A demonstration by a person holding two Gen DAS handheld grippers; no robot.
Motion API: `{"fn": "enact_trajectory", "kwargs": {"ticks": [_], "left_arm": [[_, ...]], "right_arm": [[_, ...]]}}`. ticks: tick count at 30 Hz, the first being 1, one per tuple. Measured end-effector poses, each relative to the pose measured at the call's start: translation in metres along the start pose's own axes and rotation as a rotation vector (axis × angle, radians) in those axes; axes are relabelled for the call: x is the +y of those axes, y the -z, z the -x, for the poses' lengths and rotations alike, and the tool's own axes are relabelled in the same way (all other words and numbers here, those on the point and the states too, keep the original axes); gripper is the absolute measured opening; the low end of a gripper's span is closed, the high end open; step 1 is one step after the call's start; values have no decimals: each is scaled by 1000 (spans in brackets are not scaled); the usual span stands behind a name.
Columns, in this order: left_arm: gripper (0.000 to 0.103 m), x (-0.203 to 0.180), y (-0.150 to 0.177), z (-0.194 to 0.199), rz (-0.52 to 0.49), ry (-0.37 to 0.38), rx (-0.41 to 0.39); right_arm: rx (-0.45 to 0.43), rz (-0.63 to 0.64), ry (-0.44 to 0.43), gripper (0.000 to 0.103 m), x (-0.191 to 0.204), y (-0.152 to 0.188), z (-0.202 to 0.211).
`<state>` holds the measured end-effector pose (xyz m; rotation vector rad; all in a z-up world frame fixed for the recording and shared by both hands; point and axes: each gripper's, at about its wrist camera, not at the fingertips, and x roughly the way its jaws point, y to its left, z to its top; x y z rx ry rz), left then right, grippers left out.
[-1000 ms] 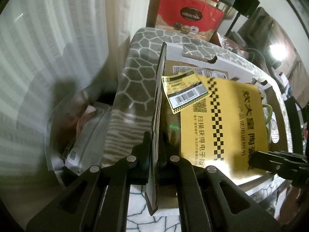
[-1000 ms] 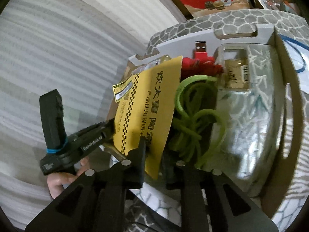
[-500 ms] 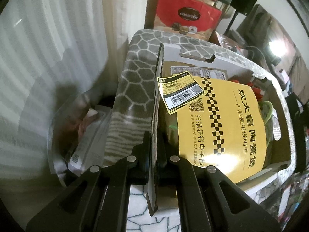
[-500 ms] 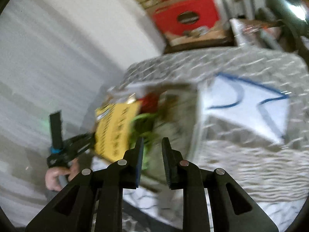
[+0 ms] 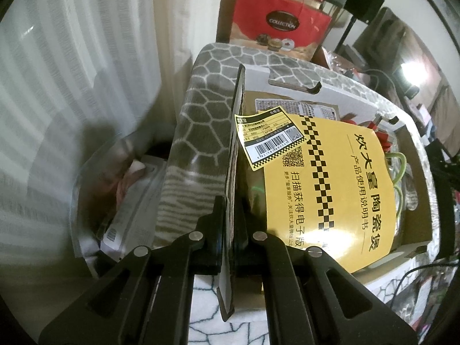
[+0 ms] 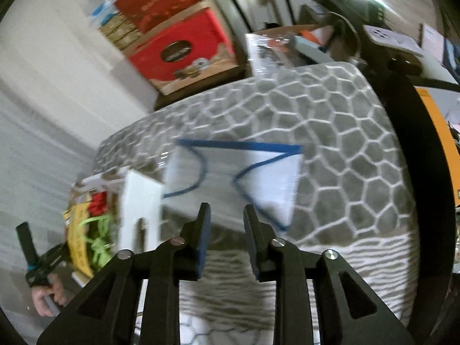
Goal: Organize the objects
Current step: 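Reach the right tool to the blue-and-white plastic bag and grasp it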
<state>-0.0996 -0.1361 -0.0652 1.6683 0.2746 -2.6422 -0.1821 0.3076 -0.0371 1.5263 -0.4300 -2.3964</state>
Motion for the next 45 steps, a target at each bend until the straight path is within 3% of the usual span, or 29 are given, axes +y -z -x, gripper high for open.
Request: {"fn": "enact_trajectory", "kwargs": {"ticks": [9,15,20,25,29,33,35,38,40,42,43,45], "left_arm": [[3,0,2,0,0,-7,0],[3,1,1,-1,0,-15,2],[3,1,2,-1,2,-16,2],[3,1,2,-1,1,-18,2],[3,2,2,-1,2,-18,0],[3,1,2,-1,2,-19,2],[3,1,2,-1,2,-20,4],[3,1,1,-1,3,-19,4],[3,2,0,-1,3,-19,4],[3,1,0,-1,2,-20,4],[3,2,0,-1,1,-20,5],[3,2,0,-1,2,-20,4]], "right_arm": [[-16,-59,64,41,-44,-16,-20],[-7,-34,2,41,-49,-21,-35],[-2,-58,-111,37,-52,-22,-36],[-72,-64,43,40,-60,-23,-16],[-51,-77,75,44,-74,-21,-18],[-42,-64,18,46,-72,-17,-25],[-23,-79,-79,45,-68,-17,-28],[-16,-67,-154,45,-60,-18,-30],[-19,-77,-231,38,-58,-18,-28],[-18,-114,-369,26,-59,-17,-27],[-17,-118,-384,26,-59,-17,-28],[-22,-95,-304,26,-57,-16,-30]]}}
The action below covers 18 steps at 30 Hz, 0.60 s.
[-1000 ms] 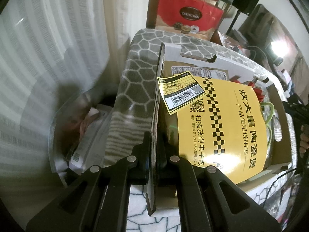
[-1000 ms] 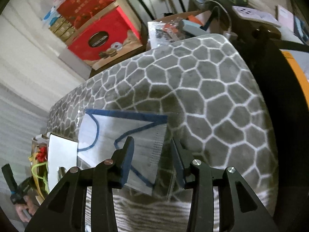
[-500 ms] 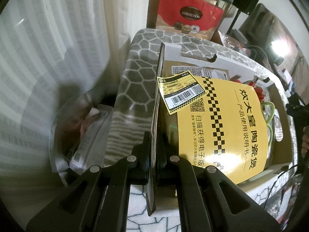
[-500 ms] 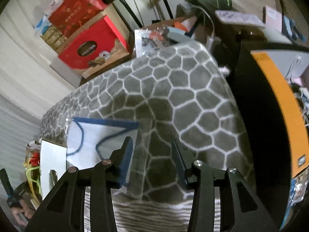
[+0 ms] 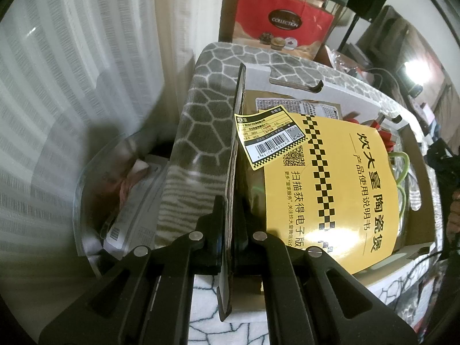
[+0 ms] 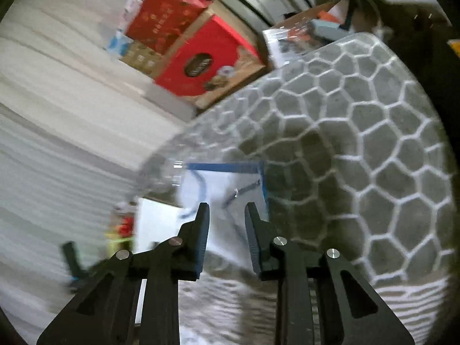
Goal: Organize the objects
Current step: 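Reach the right tool to the blue-and-white plastic bag and grasp it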
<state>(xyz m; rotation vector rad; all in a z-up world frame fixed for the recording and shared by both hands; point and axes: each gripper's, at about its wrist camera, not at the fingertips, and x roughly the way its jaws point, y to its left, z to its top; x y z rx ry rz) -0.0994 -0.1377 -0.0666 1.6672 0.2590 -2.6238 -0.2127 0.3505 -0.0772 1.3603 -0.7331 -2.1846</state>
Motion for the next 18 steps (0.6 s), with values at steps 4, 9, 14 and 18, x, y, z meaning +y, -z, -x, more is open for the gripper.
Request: {"fn": "enact_trajectory", "kwargs": {"ticks": [4,9,14,18], "left_arm": [[3,0,0,0,5,2,0],[3,-2,0,0,1,-3,1],[3,-2,0,0,0,-5,1],[3,-2,-1,0,0,-5,0]], "right_arm": [[-7,-13,137,30,-9,0,-5],[-3,16,170,28,-10,-1,-9],[23,48,157,20,-4,0,-16],[51,39,123,21,-2,1,-22]]}}
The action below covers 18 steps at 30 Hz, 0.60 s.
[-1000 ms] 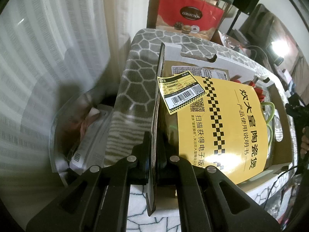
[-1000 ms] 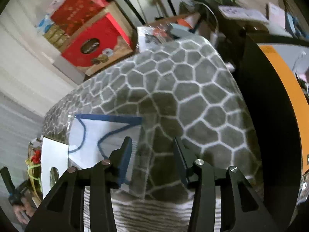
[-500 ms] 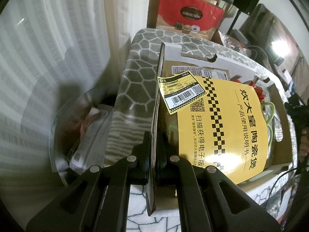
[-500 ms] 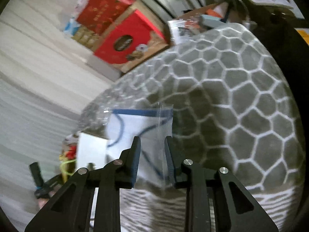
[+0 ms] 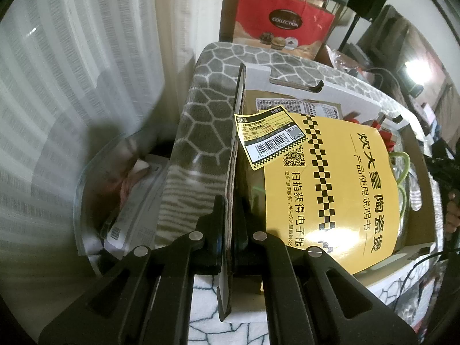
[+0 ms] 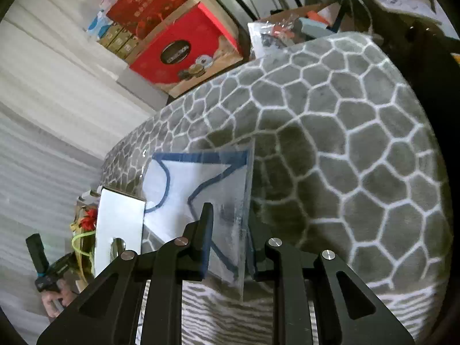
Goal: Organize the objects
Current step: 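Reach the right tool to the blue-and-white plastic bag and grasp it, then carry the blue-and-white bag into the box and open the right tool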
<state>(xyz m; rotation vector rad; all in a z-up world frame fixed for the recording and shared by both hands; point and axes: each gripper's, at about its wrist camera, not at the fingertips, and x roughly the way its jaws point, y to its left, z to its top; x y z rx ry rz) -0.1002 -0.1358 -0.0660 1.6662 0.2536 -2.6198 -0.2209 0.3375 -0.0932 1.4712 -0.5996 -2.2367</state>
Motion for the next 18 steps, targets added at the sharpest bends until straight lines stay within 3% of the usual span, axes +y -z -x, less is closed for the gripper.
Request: {"fn": "enact_trajectory", "kwargs": {"ticks": [1,3,9,18], "left_arm": [[3,0,0,0,1,2,0],[3,-1,0,0,1,4,0],[3,-2,-1,0,-9,-1,-1],[3,-6,2,2,-7,8,-5]], "right_arm": [[0,1,6,20,0,0,-1],[-15,-2,25,5,2,0,-1],[-80,18,24,2,18,0,18],[-203,89,18,1,61,-12,92]]}}
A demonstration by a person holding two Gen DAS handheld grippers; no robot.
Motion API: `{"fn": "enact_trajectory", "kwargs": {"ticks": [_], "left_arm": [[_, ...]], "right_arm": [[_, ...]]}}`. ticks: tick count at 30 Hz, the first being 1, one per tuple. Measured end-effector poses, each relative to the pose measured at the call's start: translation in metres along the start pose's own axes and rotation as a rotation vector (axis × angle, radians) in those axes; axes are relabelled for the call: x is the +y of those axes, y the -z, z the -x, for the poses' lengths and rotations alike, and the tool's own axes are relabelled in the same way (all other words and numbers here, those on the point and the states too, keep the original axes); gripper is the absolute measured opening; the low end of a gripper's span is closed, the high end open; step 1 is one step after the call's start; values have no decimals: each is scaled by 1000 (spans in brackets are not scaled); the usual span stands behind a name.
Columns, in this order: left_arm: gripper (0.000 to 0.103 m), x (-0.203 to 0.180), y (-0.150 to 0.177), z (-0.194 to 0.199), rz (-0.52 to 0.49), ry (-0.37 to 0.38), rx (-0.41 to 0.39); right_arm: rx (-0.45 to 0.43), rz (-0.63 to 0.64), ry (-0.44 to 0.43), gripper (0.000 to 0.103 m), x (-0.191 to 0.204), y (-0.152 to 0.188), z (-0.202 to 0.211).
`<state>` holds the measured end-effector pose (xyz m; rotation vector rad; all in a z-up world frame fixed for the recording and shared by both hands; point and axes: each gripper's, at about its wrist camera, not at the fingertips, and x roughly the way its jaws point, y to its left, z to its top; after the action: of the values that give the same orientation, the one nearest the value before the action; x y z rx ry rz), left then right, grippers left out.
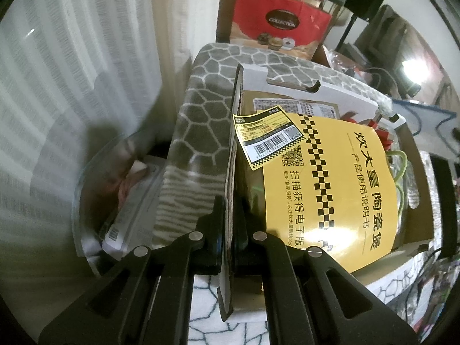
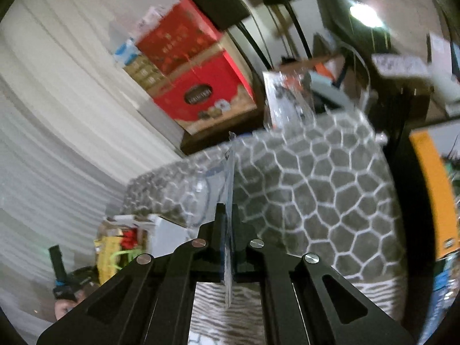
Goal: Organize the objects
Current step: 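Carry the blue-and-white bag into the box and open the right tool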
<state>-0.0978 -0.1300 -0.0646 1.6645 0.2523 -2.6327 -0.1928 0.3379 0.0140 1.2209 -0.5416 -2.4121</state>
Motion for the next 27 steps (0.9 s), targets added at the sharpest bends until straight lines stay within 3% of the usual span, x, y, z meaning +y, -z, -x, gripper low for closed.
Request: {"fn": "enact_trajectory", "kwargs": {"ticks": [5,10,18,27], "left_arm": [[3,-3,0,0,-3,4,-1],[3,-6,0,0,-4,10,0],[3,-6,0,0,0,20,0],[4,-3,0,0,11,36,-1]], "right_arm": [[-36,99,22,1,41,-8,30],[47,186,-5,1,95,4,26],[216,430,-54,1,200,57,-34],[459,523,-92,3,267,102,-119]]}}
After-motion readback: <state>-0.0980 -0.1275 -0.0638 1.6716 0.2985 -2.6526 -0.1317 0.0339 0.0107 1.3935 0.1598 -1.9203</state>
